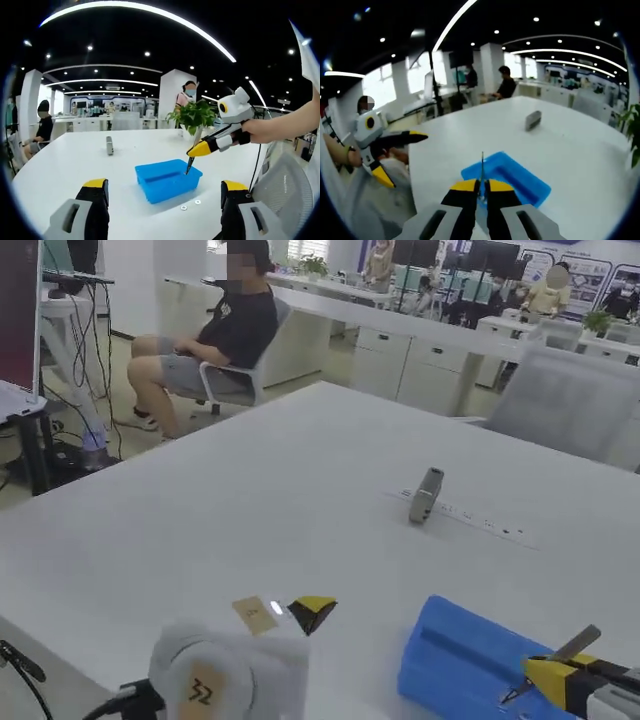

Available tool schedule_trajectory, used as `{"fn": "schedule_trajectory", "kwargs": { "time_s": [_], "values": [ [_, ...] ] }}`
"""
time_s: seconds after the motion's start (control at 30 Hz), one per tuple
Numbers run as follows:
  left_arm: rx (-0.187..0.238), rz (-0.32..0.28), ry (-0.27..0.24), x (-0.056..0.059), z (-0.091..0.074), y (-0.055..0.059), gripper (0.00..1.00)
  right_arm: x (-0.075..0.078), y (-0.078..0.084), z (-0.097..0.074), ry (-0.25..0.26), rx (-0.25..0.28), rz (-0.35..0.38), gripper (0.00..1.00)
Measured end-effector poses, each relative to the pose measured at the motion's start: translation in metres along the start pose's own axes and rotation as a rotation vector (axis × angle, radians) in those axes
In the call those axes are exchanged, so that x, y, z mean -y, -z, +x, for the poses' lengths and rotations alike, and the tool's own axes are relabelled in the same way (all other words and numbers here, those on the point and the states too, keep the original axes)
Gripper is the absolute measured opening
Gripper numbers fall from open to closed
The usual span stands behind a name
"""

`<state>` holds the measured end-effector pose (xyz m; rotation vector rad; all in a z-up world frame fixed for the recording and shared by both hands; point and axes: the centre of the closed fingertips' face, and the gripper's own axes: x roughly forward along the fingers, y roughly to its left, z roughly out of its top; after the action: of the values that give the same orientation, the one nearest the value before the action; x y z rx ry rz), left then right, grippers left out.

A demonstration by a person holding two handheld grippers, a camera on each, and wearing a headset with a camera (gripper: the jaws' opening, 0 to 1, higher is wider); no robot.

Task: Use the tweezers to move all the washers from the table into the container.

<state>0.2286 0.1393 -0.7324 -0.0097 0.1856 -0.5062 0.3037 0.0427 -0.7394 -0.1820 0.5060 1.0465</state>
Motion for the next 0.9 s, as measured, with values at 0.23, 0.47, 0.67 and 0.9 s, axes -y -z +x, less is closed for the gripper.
{"fn": "schedule_trajectory", "kwargs": {
  "time_s": [0.23,0.47,0.67,0.9],
  "values": [
    [0.060,-0.012,0.000,0.000,-0.001,-0.009,0.99,0.030,0.002,0.020,-0.062,-0.005,0.017,0.03],
    [-0.001,0.022,-0.072,-0.009,-0.001,0.001,0.99,0.046,0.011,0.039,-0.114,-0.024,0.049,0.03],
    [-0.043,0.049,-0.104,-0.012,-0.004,0.006,0.99,0.051,0.022,0.051,-0.113,-0.059,0.042,0.03],
    [-0.076,0.041,-0.046,-0.007,-0.002,0.015,0.99,0.052,0.025,0.054,-0.049,-0.046,0.085,0.03]
  ]
}}
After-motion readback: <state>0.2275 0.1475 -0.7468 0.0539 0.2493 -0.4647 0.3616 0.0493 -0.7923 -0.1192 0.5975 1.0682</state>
